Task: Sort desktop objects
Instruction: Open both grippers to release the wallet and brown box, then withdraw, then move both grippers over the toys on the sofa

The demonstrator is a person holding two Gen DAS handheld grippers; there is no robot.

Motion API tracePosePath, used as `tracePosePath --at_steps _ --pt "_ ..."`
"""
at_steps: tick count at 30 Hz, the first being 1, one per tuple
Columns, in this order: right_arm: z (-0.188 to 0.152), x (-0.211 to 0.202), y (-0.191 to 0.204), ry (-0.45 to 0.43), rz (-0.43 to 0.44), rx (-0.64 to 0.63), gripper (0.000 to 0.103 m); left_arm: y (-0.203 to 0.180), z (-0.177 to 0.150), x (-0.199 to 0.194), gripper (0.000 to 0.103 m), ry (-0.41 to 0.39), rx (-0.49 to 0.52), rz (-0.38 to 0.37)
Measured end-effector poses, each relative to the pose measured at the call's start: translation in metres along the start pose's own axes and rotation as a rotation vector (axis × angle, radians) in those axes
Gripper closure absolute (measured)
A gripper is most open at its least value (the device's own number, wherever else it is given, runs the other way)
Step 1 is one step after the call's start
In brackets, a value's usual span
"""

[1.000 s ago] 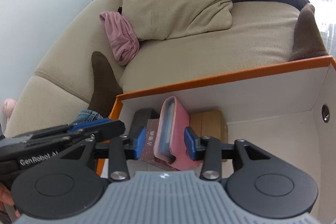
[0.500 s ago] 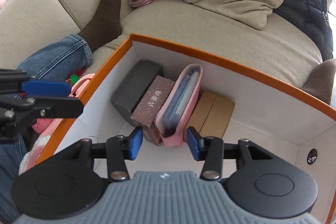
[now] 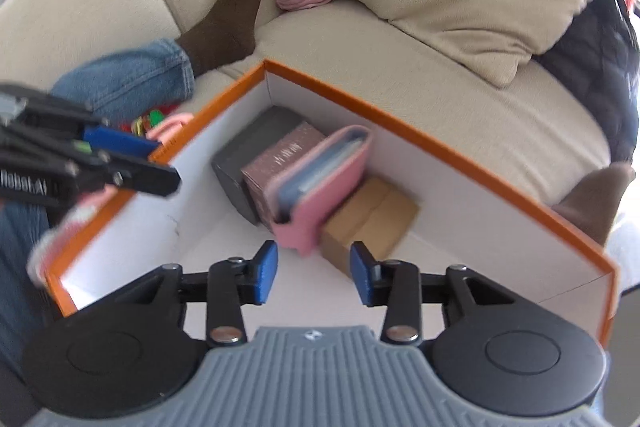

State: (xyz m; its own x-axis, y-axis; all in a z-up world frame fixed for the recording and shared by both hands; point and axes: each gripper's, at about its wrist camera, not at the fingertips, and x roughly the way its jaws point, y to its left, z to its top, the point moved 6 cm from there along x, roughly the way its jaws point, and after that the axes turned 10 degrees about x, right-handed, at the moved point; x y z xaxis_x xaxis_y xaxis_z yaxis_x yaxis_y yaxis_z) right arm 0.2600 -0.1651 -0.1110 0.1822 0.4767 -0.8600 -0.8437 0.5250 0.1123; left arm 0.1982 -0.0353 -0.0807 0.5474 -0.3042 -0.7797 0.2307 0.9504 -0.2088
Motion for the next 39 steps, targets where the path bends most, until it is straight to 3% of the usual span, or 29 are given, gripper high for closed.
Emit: tracePosePath --at_steps 5,14,17,25,28,34,39 --pt "-0.003 0.028 -0.019 0.090 -0.024 -0.122 0.053 0.000 0.001 0.007 0.067 0.022 -0.006 -0.008" --pt "0.000 0.062 -0.014 0.063 0.009 -0.345 0.056 -0.002 0.001 0.012 0.074 0.033 0.036 -0.014" --pt "0.003 0.067 -0.012 0.061 0.043 -0.325 0.058 -0.004 0.002 0.011 0.075 0.030 0.059 -0.007" --pt "0.003 0.069 -0.010 0.069 0.012 -0.296 0.057 -0.005 0.003 0.011 0.075 0.034 0.070 0.001" --pt "0.003 0.066 -0.009 0.072 -0.003 -0.282 0.049 -0.003 0.002 0.005 0.075 0.016 0.055 -0.005" --pt "0.003 0.025 -0.010 0.010 -0.043 -0.214 0.046 0.017 0.006 -0.041 0.075 -0.057 0.014 0.028" --pt "0.004 -0.029 0.011 -0.099 0.021 -0.086 0.052 0.033 -0.003 -0.080 0.074 -0.072 0.009 0.093"
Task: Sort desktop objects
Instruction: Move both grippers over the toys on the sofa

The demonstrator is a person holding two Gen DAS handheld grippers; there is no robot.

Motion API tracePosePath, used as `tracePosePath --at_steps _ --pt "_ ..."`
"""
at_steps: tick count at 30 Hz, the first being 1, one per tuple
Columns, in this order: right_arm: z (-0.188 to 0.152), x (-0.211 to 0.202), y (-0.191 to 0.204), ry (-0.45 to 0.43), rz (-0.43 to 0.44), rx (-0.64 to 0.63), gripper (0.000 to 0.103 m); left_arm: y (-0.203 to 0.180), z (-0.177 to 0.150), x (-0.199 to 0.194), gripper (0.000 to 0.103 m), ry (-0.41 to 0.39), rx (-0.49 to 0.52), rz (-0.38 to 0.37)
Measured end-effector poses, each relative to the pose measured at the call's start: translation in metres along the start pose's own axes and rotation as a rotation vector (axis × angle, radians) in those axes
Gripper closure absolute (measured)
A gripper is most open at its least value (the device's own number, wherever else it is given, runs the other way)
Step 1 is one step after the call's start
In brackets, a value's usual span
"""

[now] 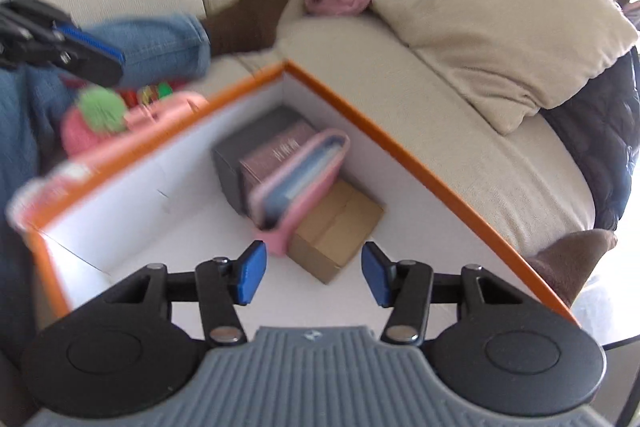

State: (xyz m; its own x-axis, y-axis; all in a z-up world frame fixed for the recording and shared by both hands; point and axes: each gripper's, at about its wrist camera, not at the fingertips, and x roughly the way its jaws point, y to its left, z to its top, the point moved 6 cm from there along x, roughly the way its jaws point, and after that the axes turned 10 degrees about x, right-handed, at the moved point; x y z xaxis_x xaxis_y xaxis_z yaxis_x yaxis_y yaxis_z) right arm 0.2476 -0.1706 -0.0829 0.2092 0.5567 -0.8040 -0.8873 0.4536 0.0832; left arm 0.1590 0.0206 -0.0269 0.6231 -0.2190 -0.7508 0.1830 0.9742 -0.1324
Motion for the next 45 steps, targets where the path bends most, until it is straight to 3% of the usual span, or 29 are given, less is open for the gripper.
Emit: tracePosePath --at_steps 8,11,13,15,20,23,28,33,40,43,45 --pt "0.000 -0.054 0.083 -0.128 0.122 0.160 0.057 0.010 -0.046 -0.041 0.071 0.011 -0.017 0.079" --pt "-0.016 -0.051 0.115 -0.117 0.160 0.227 0.058 0.004 -0.069 -0.045 0.064 0.038 -0.002 0.093" --pt "-0.031 -0.042 0.131 -0.093 0.152 0.259 0.058 -0.001 -0.085 -0.042 0.053 0.067 0.029 0.101" --pt "-0.043 -0.035 0.141 -0.106 0.145 0.295 0.056 -0.004 -0.099 -0.036 0.053 0.092 0.046 0.119" --pt "-0.049 -0.039 0.152 -0.211 0.028 0.295 0.056 -0.012 -0.125 -0.030 0.051 0.118 0.092 0.153" --pt "-0.051 -0.043 0.155 -0.199 0.098 0.315 0.057 -0.016 -0.133 -0.025 0.047 0.118 0.109 0.153" --pt "-0.056 -0.035 0.161 -0.163 0.113 0.327 0.057 -0.013 -0.142 -0.003 0.044 0.164 0.085 0.159" --pt "-0.044 -0.042 0.162 -0.165 0.135 0.283 0.057 -0.011 -0.127 -0.010 0.042 0.134 0.092 0.143" --pt "0.012 -0.035 0.136 -0.109 0.073 0.174 0.057 0.015 -0.075 -0.025 0.042 0.075 0.127 0.152" --pt "0.041 -0.013 0.125 -0.057 0.056 0.128 0.058 0.036 -0.052 -0.012 0.043 0.095 0.163 0.174" --pt "0.062 0.006 0.118 -0.018 0.050 0.107 0.058 0.052 -0.041 0.006 0.045 0.149 0.161 0.154"
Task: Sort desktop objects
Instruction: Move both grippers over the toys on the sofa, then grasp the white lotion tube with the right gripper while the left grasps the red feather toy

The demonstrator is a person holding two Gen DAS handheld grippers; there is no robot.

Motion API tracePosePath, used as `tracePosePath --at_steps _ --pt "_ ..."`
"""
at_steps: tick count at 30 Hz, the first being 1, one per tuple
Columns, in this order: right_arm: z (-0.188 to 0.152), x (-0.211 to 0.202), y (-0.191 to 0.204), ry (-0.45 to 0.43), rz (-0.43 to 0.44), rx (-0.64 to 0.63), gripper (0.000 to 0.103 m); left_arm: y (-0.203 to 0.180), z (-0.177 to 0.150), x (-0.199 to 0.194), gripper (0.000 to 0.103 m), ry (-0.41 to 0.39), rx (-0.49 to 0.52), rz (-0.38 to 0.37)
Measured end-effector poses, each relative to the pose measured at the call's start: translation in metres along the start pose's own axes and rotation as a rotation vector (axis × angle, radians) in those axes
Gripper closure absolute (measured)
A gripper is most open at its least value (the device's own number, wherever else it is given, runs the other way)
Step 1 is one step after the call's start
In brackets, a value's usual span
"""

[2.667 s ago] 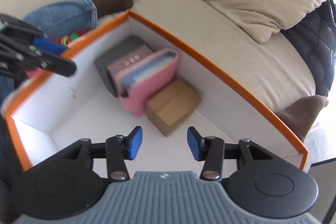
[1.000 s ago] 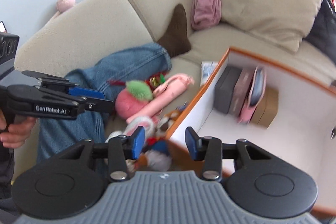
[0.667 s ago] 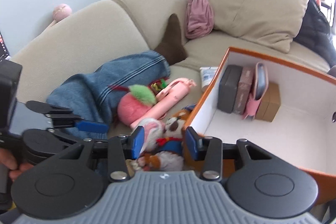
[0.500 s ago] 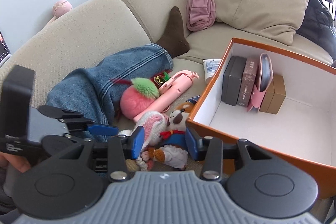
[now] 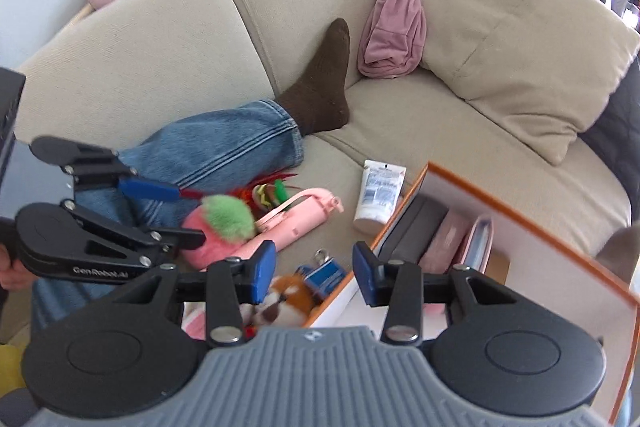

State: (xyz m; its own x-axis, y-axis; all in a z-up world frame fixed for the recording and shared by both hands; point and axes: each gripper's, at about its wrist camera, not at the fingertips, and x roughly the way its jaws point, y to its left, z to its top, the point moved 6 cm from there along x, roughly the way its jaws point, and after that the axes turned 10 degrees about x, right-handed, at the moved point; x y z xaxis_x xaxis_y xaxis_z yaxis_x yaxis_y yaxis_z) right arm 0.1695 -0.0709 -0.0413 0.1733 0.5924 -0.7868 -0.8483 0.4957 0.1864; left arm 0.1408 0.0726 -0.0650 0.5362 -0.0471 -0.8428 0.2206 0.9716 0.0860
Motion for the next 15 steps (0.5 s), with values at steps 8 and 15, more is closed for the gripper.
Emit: tracePosePath --at_steps 8,15 --pt "0.074 0.108 -0.029 0.259 -0.064 -0.019 0.058 0.023 0.017 0.075 0.060 0.215 0.164 -0.036" --pt "0.090 0.196 -0.041 0.439 -0.127 -0.039 0.058 0.029 0.014 0.115 0.063 0.352 0.261 -0.090"
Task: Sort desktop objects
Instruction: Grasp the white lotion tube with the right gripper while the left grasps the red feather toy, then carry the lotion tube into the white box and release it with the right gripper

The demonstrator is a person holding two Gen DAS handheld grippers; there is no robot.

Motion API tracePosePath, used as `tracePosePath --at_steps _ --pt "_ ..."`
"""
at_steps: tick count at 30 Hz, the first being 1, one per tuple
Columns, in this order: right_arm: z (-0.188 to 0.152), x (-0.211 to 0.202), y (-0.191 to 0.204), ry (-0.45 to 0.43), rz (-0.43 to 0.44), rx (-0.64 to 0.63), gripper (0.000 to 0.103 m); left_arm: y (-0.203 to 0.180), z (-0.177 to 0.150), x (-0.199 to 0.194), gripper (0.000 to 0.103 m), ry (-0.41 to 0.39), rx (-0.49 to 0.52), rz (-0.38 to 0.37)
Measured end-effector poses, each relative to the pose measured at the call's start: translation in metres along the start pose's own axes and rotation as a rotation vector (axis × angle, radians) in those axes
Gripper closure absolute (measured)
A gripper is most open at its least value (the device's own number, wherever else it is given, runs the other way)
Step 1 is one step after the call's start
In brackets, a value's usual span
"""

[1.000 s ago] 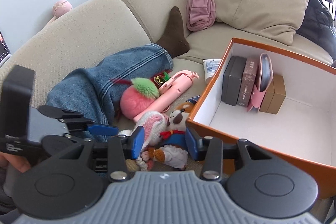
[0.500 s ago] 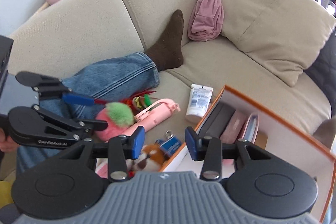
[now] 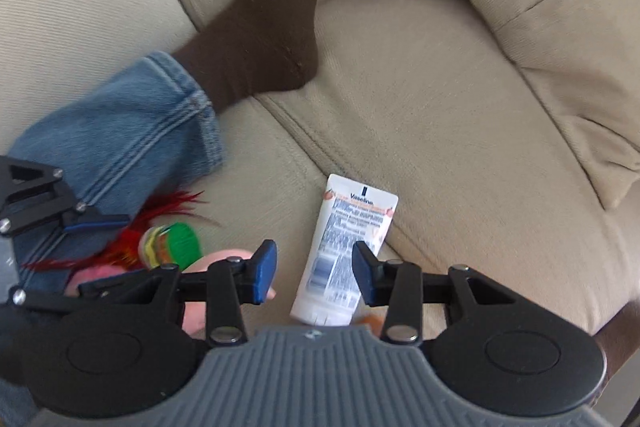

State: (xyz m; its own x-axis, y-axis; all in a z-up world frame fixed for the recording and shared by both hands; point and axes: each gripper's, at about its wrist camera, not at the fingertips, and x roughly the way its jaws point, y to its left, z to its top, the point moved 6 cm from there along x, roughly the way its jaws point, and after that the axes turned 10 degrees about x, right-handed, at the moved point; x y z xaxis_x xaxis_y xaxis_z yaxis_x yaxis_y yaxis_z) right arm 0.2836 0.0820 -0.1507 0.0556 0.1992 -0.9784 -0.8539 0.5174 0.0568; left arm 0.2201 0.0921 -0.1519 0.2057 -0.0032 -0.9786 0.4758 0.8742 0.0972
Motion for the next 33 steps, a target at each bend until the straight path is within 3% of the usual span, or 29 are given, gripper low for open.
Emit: tracePosePath --at_steps 4,11,12,14,15,21,26,33 --pt "0.012 0.028 0.000 0.062 -0.027 0.005 0.059 -0.003 0.001 0.012 0.063 0.026 0.039 -0.046" --pt "0.019 0.053 -0.002 0.093 -0.120 -0.043 0.054 -0.012 0.000 0.024 0.065 0.032 0.091 -0.023" --pt "0.019 0.056 -0.002 0.089 -0.140 -0.059 0.050 -0.016 0.001 0.025 0.077 0.029 0.105 -0.032" --pt "0.017 0.059 -0.001 0.080 -0.170 -0.085 0.051 -0.021 0.000 0.026 0.082 0.028 0.099 -0.041" --pt "0.016 0.058 -0.002 0.070 -0.182 -0.090 0.061 -0.021 -0.001 0.024 0.084 0.022 0.094 -0.038" --pt "0.006 0.035 -0.004 0.034 -0.162 -0.088 0.084 -0.014 -0.010 0.004 0.087 -0.071 -0.037 -0.043" --pt "-0.006 0.005 -0.011 -0.033 -0.127 -0.068 0.091 -0.009 -0.014 -0.031 0.087 -0.205 -0.178 -0.040" --pt "-0.030 -0.043 -0.011 -0.184 -0.057 -0.046 0.093 0.001 -0.026 -0.083 0.088 -0.411 -0.359 -0.017"
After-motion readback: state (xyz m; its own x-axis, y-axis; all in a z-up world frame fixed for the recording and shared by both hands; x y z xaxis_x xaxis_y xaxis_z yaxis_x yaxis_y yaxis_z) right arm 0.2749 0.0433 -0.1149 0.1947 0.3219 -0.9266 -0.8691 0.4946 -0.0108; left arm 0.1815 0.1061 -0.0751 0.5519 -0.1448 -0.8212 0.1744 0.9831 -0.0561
